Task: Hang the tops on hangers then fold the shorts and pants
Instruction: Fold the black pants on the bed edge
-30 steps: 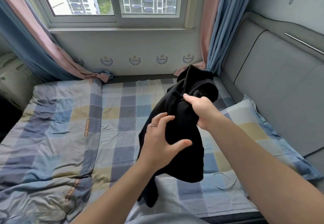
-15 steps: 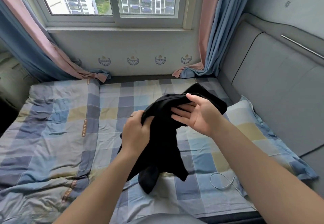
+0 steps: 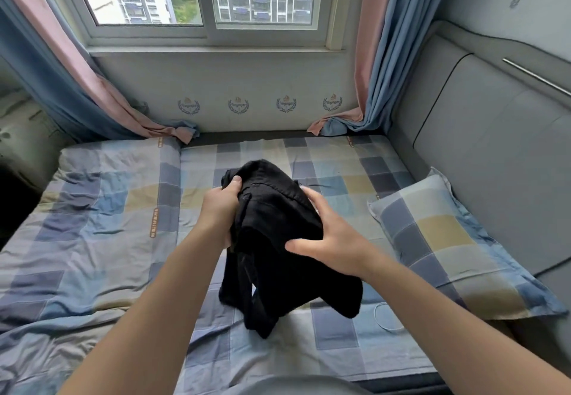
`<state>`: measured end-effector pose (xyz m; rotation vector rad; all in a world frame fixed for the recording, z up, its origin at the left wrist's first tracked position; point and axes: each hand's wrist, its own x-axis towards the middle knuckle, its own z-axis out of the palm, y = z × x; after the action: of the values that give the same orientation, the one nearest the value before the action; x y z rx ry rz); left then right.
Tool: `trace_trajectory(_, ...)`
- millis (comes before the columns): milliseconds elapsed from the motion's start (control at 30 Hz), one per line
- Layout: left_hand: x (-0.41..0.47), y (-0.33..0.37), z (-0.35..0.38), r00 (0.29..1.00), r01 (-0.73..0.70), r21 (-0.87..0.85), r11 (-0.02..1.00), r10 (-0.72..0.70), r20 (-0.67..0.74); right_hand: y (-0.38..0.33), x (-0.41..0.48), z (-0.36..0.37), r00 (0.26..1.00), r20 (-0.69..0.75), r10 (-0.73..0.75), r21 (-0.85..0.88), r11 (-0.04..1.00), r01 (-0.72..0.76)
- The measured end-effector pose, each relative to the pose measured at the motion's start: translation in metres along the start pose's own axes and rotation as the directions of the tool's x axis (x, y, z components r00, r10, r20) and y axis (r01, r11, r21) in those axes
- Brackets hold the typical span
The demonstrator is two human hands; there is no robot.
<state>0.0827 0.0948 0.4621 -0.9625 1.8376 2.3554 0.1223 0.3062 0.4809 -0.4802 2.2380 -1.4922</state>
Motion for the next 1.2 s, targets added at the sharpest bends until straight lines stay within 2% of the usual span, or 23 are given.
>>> trace_trajectory(67, 0.006, -0.002, -0.001, 0.997, 0.073, 0.014, 0.997, -0.073, -0.022, -0.006, -0.001, -0.001, 0.999, 0.051, 0.012, -0.17, 0.985, -0.003)
trace_trajectory(133, 0.011, -0.006, -0.002, 0.994, 0.107, 0.062, 0.992, -0.106, -0.017, -0.01, -0.002, 0.002, 0.997, 0.07, 0.024, -0.38, 0.925, 0.004)
trace_trajectory(200, 0.012, -0.01, -0.001, 0.99, 0.132, 0.126, 0.983, -0.138, 0.038, -0.006, 0.002, 0.011, 0.999, -0.02, -0.032, -0.535, 0.845, 0.016)
trace_trajectory(267, 0.009, -0.011, 0.003, 0.982, 0.134, 0.175, 0.975, -0.155, 0.112, -0.002, 0.011, 0.02, 0.983, -0.131, -0.129, -0.582, 0.813, 0.029)
trace_trajectory(333, 0.003, -0.011, 0.006, 0.982, 0.077, 0.204, 0.976, -0.11, 0.156, -0.001, 0.022, 0.016, 0.962, -0.214, -0.169, -0.493, 0.869, 0.043)
trace_trajectory(400, -0.003, -0.011, 0.002, 0.967, -0.043, 0.223, 0.974, -0.016, 0.254, -0.007, 0.035, -0.001, 0.946, -0.31, -0.1, -0.336, 0.942, -0.01)
trace_trajectory(467, -0.01, -0.014, -0.004, 0.909, -0.207, 0.244, 0.947, 0.095, 0.405, -0.017, 0.045, -0.025, 0.934, -0.356, -0.013, -0.197, 0.978, -0.062)
trace_trajectory(567, -0.015, -0.027, -0.005, 0.8, -0.44, 0.329, 0.836, 0.198, 0.567, -0.026, 0.051, -0.043, 0.962, -0.264, 0.068, -0.079, 0.993, -0.092)
trace_trajectory(600, -0.015, -0.032, -0.002, 0.782, -0.506, 0.362, 0.783, 0.24, 0.575, -0.028, 0.051, -0.044, 0.971, -0.228, 0.07, -0.078, 0.993, -0.09)
trace_trajectory(667, -0.014, -0.04, 0.003, 0.804, -0.571, 0.459, 0.68, 0.35, 0.481, -0.03, 0.051, -0.05, 0.98, -0.186, 0.075, -0.091, 0.991, -0.094)
trace_trajectory(733, -0.008, -0.044, -0.001, 0.812, -0.582, 0.556, 0.594, 0.458, 0.361, -0.031, 0.047, -0.061, 0.986, -0.136, 0.094, -0.101, 0.989, -0.108)
trace_trajectory(833, 0.004, -0.037, -0.013, 0.805, -0.588, 0.593, 0.549, 0.464, 0.369, -0.029, 0.039, -0.083, 0.988, -0.054, 0.143, -0.246, 0.957, -0.152)
trace_trajectory(900, 0.009, -0.029, -0.019, 0.815, -0.578, 0.568, 0.586, 0.387, 0.43, -0.025, 0.035, -0.094, 0.982, -0.004, 0.191, -0.356, 0.917, -0.18)
trace_trajectory(967, 0.01, -0.019, -0.02, 0.835, -0.524, 0.511, 0.681, 0.295, 0.464, -0.017, 0.032, -0.101, 0.977, 0.037, 0.211, -0.405, 0.897, -0.178)
trace_trajectory(1133, 0.01, -0.006, -0.01, 0.853, -0.416, 0.423, 0.805, 0.185, 0.487, -0.005, 0.029, -0.101, 0.972, 0.091, 0.217, -0.266, 0.946, -0.186)
trace_trajectory(1200, 0.008, 0.002, -0.007, 0.842, -0.453, 0.453, 0.768, 0.203, 0.499, -0.004, 0.03, -0.102, 0.975, 0.061, 0.212, -0.249, 0.949, -0.191)
